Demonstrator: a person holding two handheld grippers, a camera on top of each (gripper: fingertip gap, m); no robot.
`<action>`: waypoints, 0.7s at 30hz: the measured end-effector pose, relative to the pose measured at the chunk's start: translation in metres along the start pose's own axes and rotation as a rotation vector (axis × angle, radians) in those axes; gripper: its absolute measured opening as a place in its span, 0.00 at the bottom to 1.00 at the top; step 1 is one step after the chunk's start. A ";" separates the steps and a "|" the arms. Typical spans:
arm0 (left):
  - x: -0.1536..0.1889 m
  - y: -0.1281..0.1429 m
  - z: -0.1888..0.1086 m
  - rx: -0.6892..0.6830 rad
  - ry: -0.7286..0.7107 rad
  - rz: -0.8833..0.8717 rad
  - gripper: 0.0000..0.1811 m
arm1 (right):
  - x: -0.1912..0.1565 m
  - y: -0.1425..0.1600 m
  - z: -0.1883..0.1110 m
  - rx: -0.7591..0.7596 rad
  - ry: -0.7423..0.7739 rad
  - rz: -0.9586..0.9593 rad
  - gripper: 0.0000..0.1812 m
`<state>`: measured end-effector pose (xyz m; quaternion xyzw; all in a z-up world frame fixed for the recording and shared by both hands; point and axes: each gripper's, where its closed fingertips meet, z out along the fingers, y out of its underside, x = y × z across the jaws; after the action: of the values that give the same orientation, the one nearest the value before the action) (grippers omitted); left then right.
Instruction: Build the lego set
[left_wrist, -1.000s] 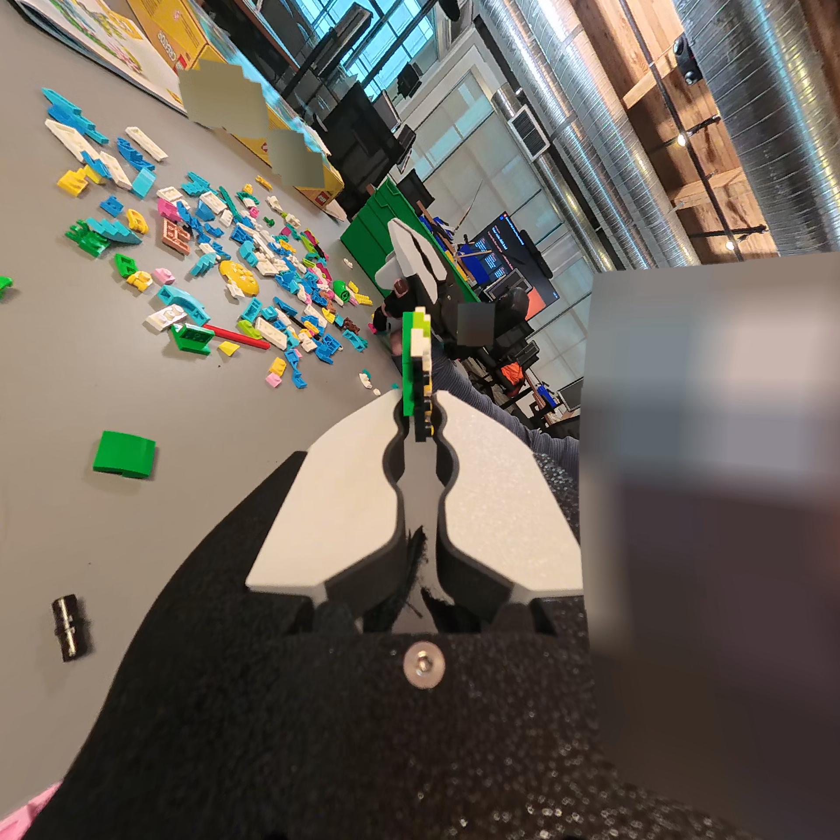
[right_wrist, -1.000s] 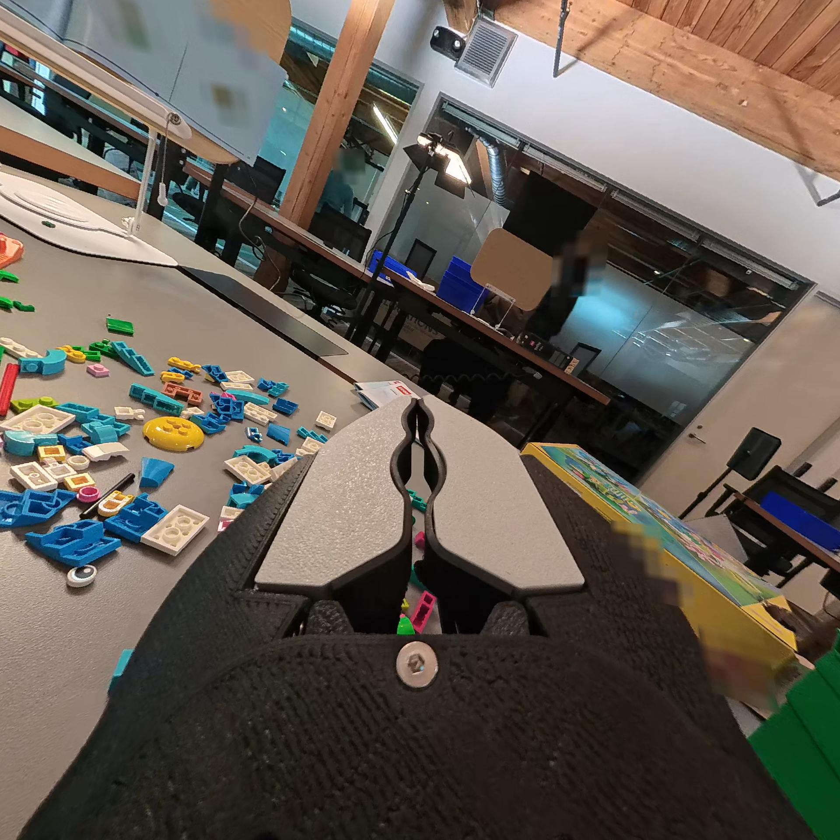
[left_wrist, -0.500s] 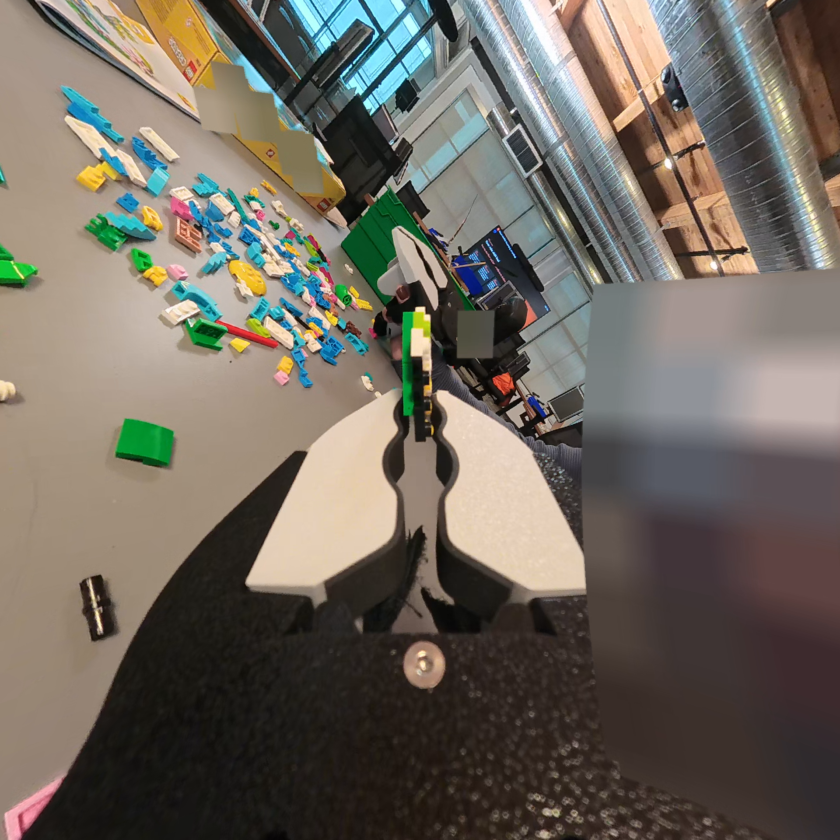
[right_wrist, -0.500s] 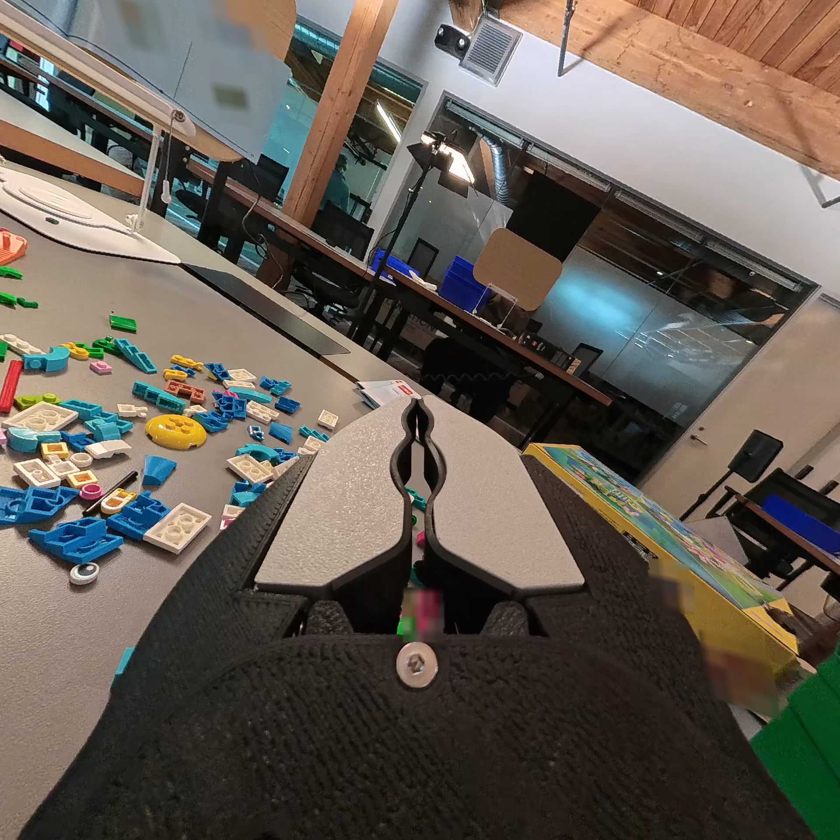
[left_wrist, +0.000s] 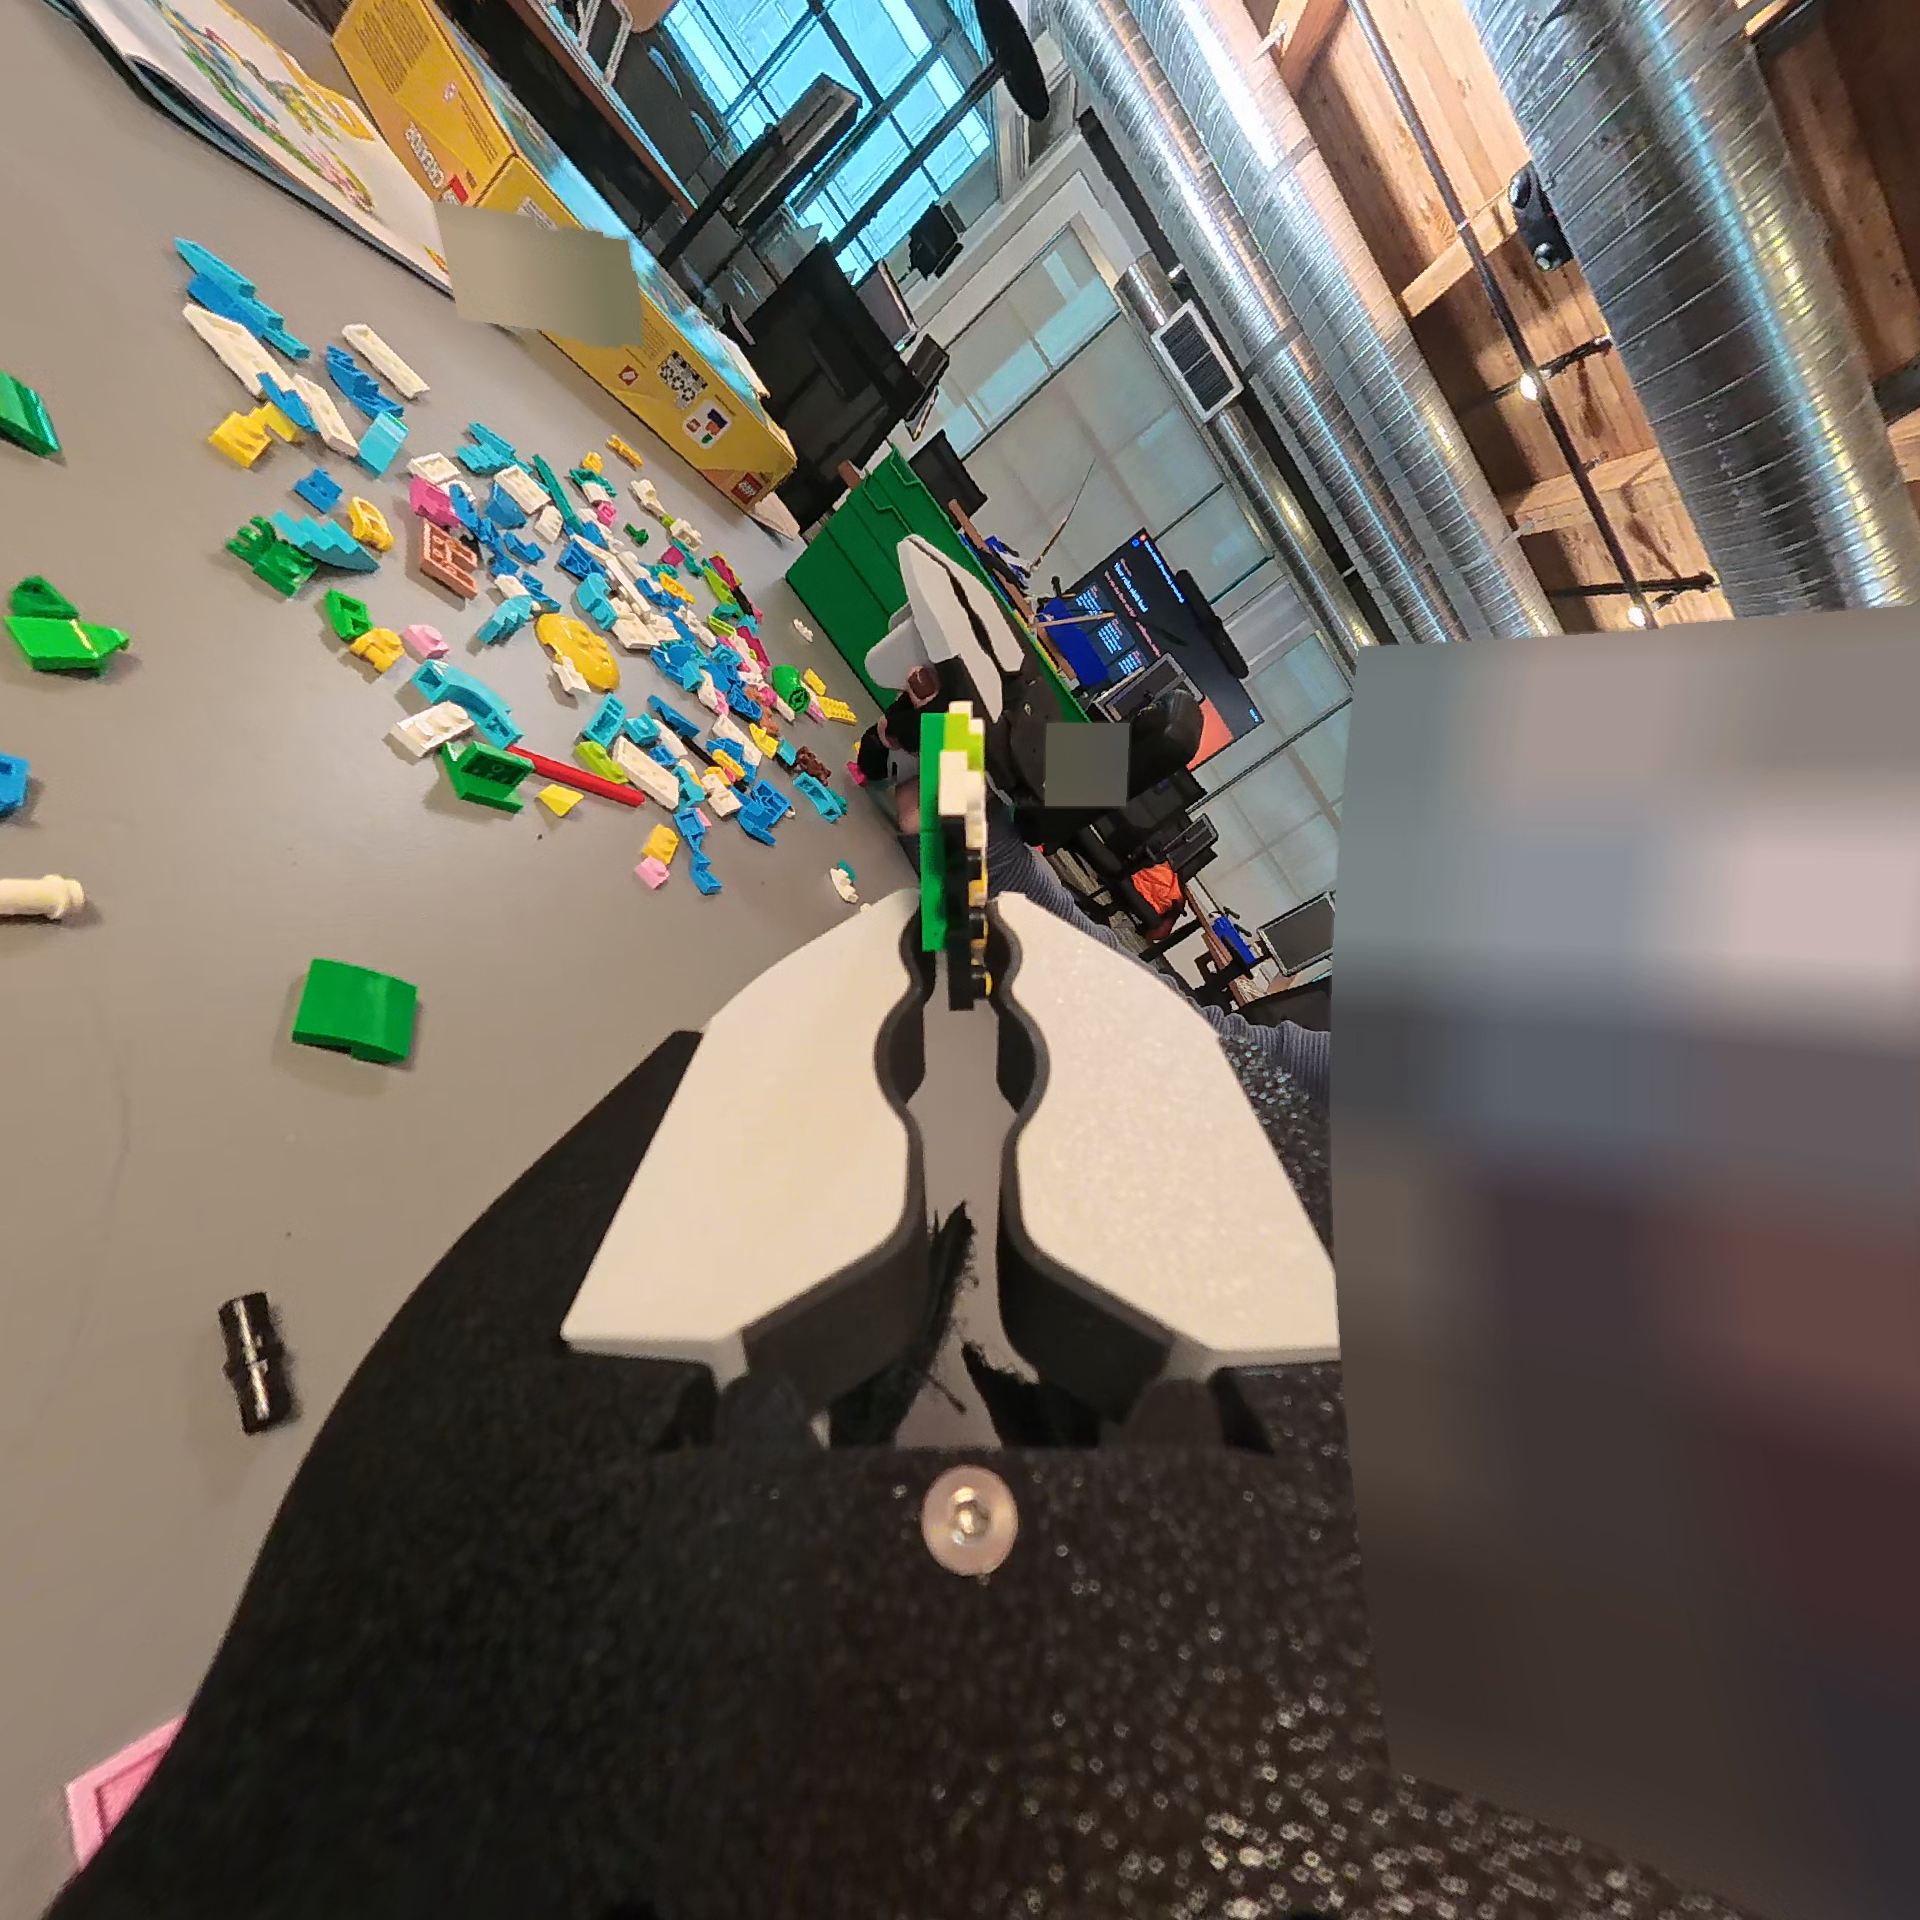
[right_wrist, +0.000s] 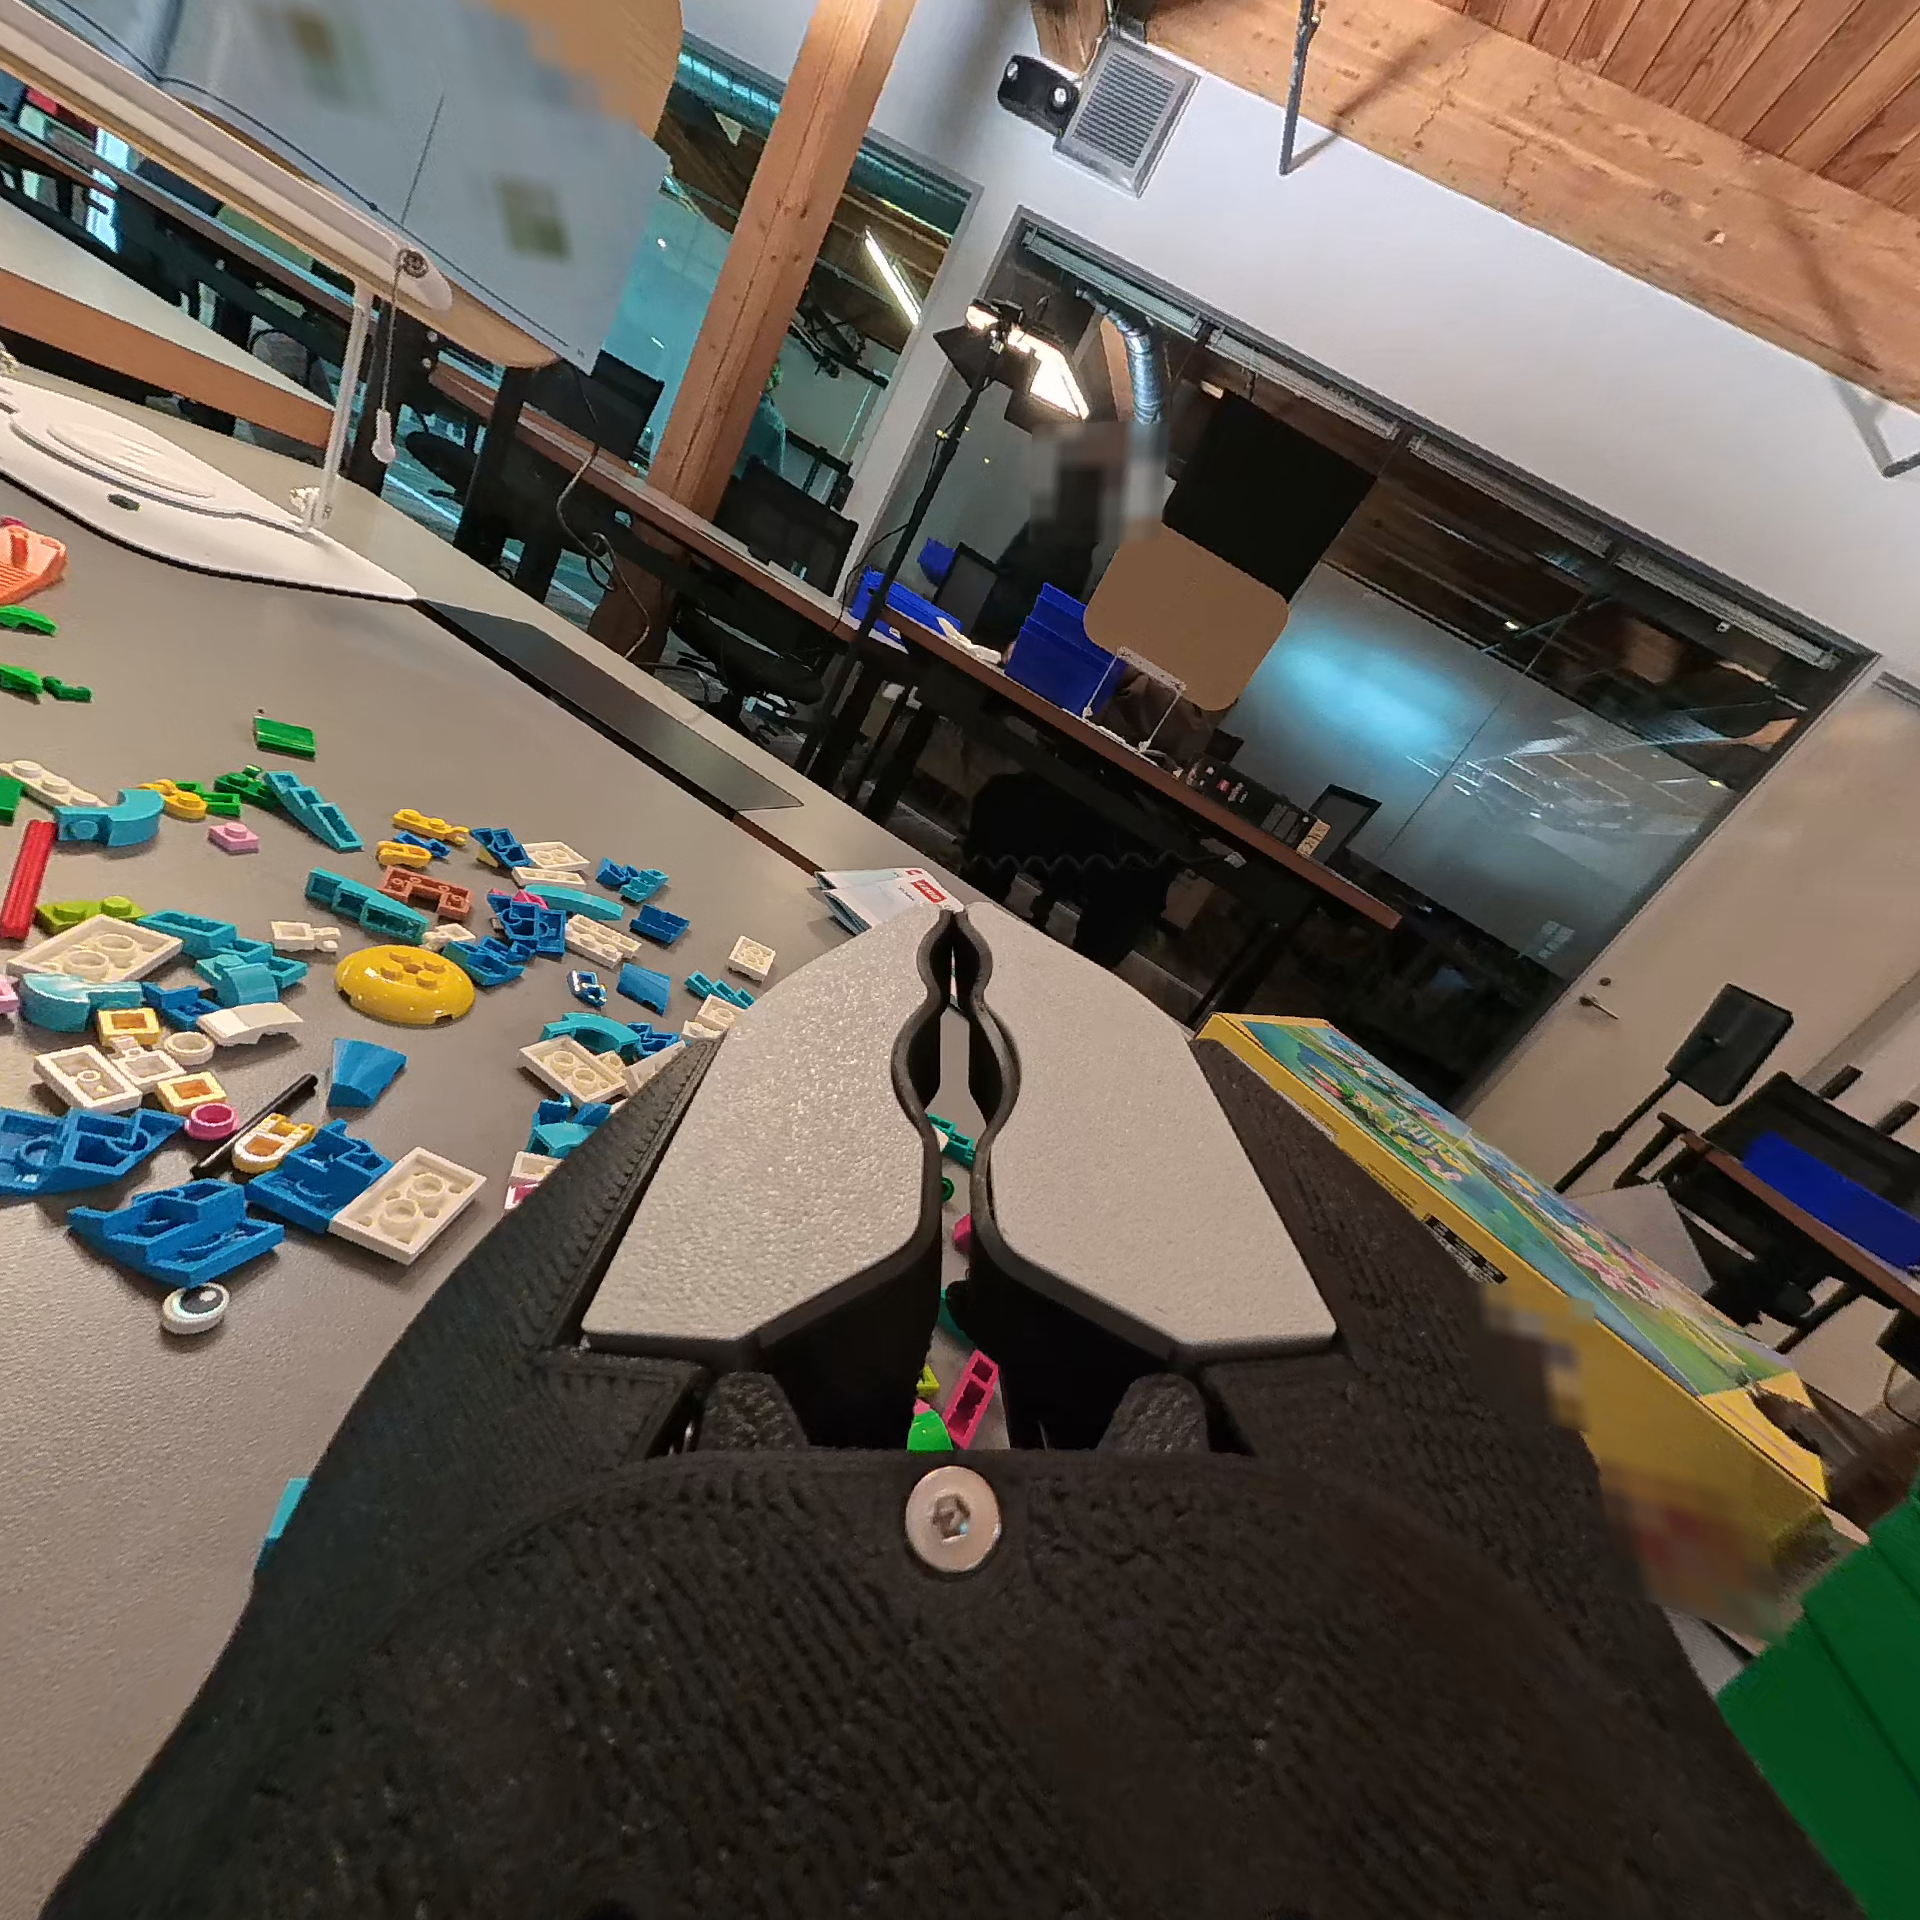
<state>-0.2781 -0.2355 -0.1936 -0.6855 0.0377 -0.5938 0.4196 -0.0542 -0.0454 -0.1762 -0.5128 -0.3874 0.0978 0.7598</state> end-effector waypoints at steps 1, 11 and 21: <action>0.000 0.000 0.000 0.000 0.000 -0.001 0.04 | 0.000 0.000 0.000 0.000 0.000 0.001 0.00; -0.001 0.001 0.000 -0.002 -0.001 -0.005 0.04 | -0.001 0.000 0.000 0.000 -0.003 -0.003 0.00; -0.002 0.001 -0.001 -0.002 -0.003 -0.006 0.04 | -0.001 0.000 0.000 0.000 -0.006 -0.005 0.00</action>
<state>-0.2788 -0.2355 -0.1956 -0.6868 0.0357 -0.5941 0.4174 -0.0553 -0.0460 -0.1767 -0.5114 -0.3911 0.0974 0.7589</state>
